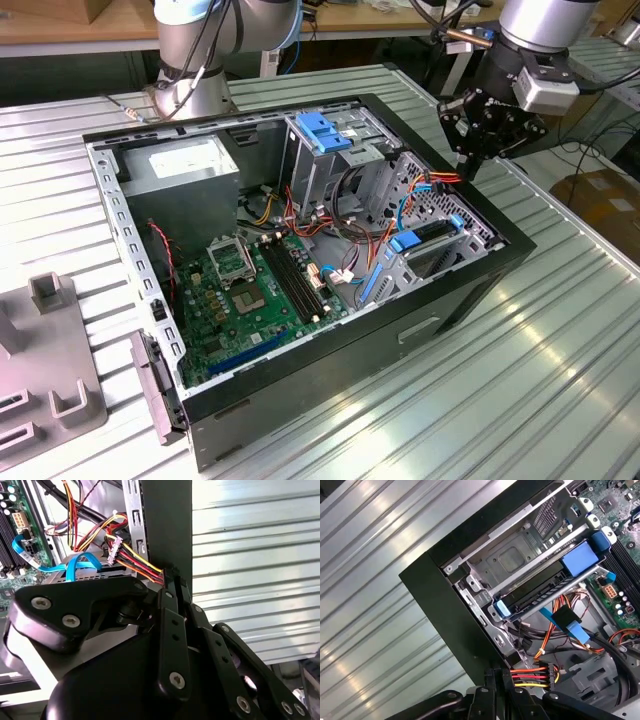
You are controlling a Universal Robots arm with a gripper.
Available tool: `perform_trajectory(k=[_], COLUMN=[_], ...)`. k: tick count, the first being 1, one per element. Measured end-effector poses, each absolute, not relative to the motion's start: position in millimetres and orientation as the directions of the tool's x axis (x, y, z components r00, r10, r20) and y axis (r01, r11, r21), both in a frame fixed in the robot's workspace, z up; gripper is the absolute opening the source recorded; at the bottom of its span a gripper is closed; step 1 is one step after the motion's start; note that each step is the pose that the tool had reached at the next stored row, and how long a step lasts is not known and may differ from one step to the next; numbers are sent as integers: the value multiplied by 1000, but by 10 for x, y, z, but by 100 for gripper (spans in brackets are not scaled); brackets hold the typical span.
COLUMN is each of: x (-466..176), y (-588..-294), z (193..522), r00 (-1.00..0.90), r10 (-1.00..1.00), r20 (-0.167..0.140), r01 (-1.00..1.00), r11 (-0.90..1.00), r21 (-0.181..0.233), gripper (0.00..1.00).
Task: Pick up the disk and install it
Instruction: 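Insert the first disk wire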
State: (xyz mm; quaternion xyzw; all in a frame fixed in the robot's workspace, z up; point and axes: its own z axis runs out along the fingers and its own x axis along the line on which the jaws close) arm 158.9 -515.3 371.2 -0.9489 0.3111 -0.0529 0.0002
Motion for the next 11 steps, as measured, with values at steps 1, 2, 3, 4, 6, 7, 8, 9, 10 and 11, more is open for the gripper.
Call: perform_trajectory(k=[1, 2, 3, 4, 6, 7, 8, 9, 10, 11], x=[1589, 1589, 1589, 1588, 1588, 1588, 1587, 1578, 1557, 1538], y=[-5153, -5152, -5153, -5153, -5152, -5152, -5152, -5152, -5152, -5152], z=[3712, 3712, 3712, 3712, 3712, 3712, 3712, 3713, 3713, 3712], r00=[799, 795, 789, 785, 777, 773, 763, 758, 758, 758], r10=[-592, -598, -606, -612, -621, -627, -638, -644, -645, -645], r20=[100, 100, 100, 100, 100, 100, 100, 100, 102, 103], r01=[-592, -598, -606, -612, -621, -627, -639, -645, -645, -645], r11=[-805, -801, -795, -790, -783, -778, -769, -764, -763, -763], r21=[-33, -33, -33, -33, -33, -33, -33, -33, -31, -30], gripper=[16, 16, 16, 16, 16, 16, 16, 16, 16, 16])
